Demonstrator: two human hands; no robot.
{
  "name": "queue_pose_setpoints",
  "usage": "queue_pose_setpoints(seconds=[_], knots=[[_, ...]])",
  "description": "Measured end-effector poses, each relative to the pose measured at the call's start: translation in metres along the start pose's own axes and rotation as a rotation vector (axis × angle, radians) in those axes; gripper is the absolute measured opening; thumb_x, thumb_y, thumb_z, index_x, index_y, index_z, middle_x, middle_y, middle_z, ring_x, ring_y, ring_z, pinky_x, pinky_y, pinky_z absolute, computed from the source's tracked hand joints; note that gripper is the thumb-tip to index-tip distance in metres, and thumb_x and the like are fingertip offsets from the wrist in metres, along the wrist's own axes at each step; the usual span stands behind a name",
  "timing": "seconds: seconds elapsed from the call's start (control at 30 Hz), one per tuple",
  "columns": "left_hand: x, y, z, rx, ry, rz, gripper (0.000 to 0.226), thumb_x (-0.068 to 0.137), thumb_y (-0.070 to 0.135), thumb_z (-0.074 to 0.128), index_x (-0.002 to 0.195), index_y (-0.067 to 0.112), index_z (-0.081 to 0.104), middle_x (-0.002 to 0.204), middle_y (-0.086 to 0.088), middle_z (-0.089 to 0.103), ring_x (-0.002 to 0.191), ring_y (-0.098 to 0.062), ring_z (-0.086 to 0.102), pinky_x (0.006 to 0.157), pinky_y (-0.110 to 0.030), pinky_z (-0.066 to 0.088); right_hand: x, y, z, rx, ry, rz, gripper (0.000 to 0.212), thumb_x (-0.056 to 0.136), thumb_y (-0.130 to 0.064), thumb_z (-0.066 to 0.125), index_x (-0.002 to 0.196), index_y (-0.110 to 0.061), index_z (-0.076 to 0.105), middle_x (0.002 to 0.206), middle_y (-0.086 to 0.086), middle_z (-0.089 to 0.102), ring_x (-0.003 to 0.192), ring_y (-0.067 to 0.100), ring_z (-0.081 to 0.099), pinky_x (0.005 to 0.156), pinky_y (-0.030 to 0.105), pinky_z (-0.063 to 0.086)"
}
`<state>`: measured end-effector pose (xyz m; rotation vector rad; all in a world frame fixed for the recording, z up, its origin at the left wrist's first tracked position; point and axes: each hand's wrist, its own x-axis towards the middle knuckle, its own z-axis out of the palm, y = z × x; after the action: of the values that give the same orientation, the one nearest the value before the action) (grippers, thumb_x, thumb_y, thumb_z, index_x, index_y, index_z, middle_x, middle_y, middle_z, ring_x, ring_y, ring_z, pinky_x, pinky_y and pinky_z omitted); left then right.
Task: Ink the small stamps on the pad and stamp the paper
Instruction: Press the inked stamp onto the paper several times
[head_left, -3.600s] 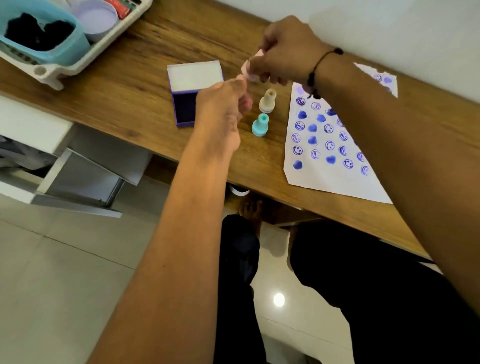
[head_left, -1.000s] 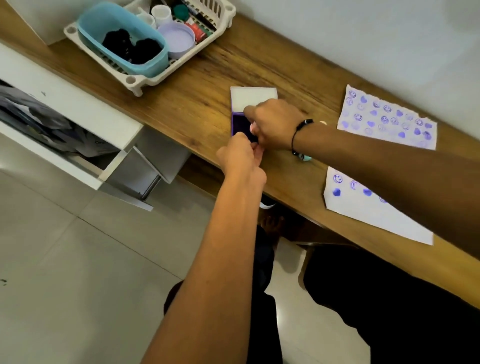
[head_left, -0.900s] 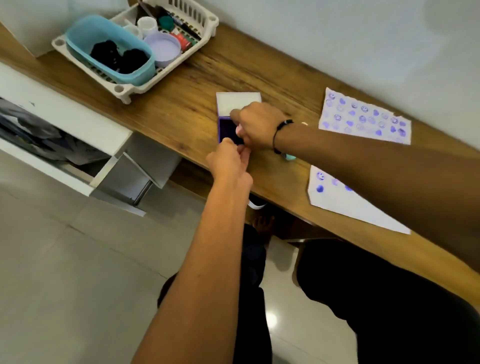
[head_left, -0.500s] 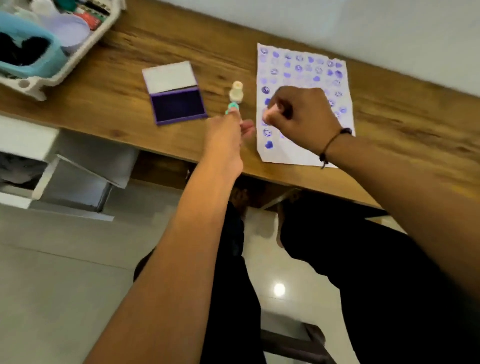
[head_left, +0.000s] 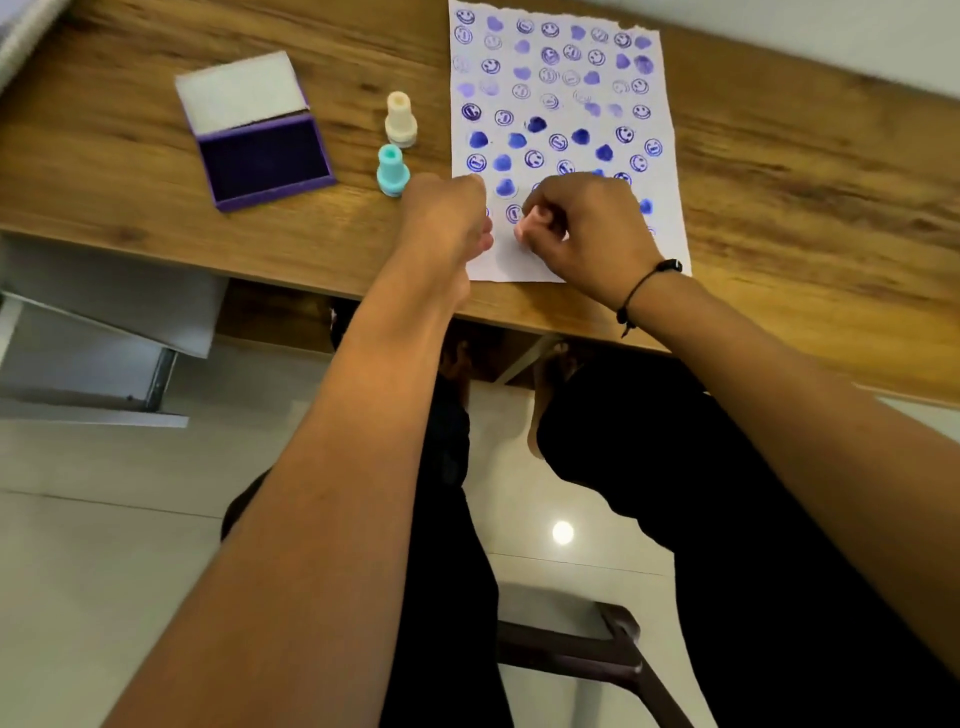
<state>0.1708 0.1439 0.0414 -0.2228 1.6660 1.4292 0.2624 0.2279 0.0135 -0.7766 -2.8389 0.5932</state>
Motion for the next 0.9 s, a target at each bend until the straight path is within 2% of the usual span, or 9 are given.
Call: queue_pose_setpoints(seconds=[0.1,0.2,0.37,0.47,0.57,0.73,0.9], knots=[[0.002,0.0,-0.001,0.02,0.027,0.016,0.026,0.092,0.004,0.04,0.067,0.011,0.038,0.087,-0.014,0.045,0.079,-0.021,0.045,0.06,-0.023,0.043,0.004,0.001,0.004,-0.039,-0.008,-0.02,0.022,0.087,-0.018,0.051,0.096,-0.003,0.064,0.097,0.014,0.069,0.09,0.029,0.06,0.078,0.038,0.047],[0.005,-0.003,-0.004,0.042,0.047,0.052,0.026,0.091,0.004,0.041,0.066,0.012,0.039,0.084,-0.013,0.053,0.078,-0.022,0.052,0.062,-0.022,0.049,0.006,0.001,0.008,-0.083,-0.035,-0.034,0.023,0.088,-0.02,0.052,0.098,-0.003,0.063,0.099,0.015,0.067,0.092,0.03,0.059,0.079,0.037,0.046],[0.008,-0.005,-0.006,0.038,0.048,0.053,0.025,0.089,0.004,0.041,0.066,0.014,0.038,0.09,-0.014,0.054,0.079,-0.022,0.054,0.069,-0.027,0.053,0.005,-0.002,0.012,-0.137,-0.08,-0.043,0.024,0.09,-0.019,0.045,0.103,-0.003,0.058,0.101,0.019,0.065,0.091,0.035,0.057,0.076,0.039,0.045],[0.007,-0.002,-0.004,0.053,0.024,0.061,0.017,0.089,0.005,0.041,0.074,0.01,0.046,0.078,-0.01,0.055,0.074,-0.021,0.057,0.072,-0.029,0.056,0.011,-0.005,0.006,-0.187,-0.166,-0.064,0.023,0.089,-0.016,0.044,0.103,-0.001,0.056,0.099,0.023,0.065,0.09,0.039,0.057,0.074,0.041,0.046],[0.009,0.003,-0.002,0.071,0.016,0.055,0.022,0.09,0.006,0.042,0.069,0.011,0.043,0.07,-0.008,0.054,0.074,-0.022,0.059,0.074,-0.031,0.056,0.02,-0.008,0.003,-0.247,-0.242,-0.077,0.022,0.087,-0.013,0.044,0.102,-0.001,0.055,0.097,0.025,0.064,0.088,0.041,0.057,0.067,0.037,0.042],[0.009,0.007,-0.002,0.092,0.041,0.054,0.024,0.089,0.005,0.042,0.066,0.013,0.039,0.072,-0.009,0.058,0.078,-0.022,0.063,0.079,-0.032,0.057,0.021,-0.011,0.003,-0.253,-0.276,-0.076,0.021,0.087,-0.011,0.044,0.101,-0.001,0.055,0.093,0.025,0.063,0.075,0.031,0.048,0.063,0.031,0.032],[0.004,0.009,0.0,0.101,0.03,0.058,0.014,0.088,0.006,0.043,0.075,0.009,0.046,0.081,-0.013,0.06,0.077,-0.023,0.063,0.077,-0.033,0.057,0.022,-0.013,0.0,-0.255,-0.287,-0.069,0.019,0.087,-0.011,0.045,0.099,-0.001,0.055,0.09,0.024,0.063,0.072,0.027,0.044,0.062,0.031,0.034]])
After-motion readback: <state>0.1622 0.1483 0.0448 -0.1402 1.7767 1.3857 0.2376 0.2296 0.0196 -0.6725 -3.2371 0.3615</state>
